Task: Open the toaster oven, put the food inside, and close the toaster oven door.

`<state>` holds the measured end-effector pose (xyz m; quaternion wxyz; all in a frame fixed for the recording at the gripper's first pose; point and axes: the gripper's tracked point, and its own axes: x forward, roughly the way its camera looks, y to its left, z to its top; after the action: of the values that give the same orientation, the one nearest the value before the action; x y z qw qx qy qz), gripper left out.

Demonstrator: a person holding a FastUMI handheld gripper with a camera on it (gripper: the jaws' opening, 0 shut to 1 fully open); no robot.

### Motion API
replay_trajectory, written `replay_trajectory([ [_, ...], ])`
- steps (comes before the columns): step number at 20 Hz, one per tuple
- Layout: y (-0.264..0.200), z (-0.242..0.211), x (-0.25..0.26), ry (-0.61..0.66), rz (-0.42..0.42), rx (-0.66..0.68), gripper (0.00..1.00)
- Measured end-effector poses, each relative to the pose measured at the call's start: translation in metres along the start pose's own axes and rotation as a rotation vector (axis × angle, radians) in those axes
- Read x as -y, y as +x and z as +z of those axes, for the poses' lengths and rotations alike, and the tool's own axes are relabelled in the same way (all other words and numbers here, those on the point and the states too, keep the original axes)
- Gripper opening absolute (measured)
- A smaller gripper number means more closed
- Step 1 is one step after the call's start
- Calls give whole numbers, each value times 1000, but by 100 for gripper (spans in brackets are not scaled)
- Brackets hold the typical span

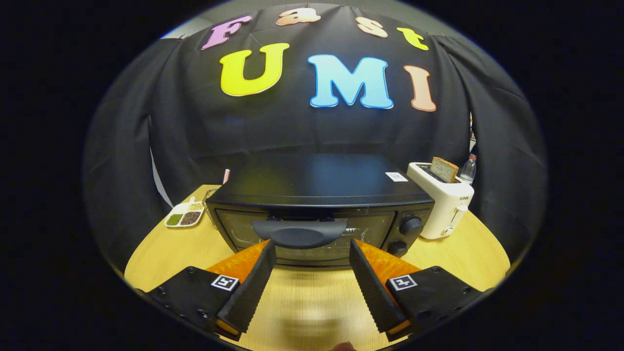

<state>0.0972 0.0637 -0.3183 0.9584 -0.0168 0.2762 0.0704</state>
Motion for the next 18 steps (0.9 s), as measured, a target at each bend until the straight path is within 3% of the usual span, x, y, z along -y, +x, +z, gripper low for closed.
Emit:
replay_trajectory([
  [11,-116,49,47,-44,17,212,96],
  [18,-183,59,112,-71,-58,293,96],
])
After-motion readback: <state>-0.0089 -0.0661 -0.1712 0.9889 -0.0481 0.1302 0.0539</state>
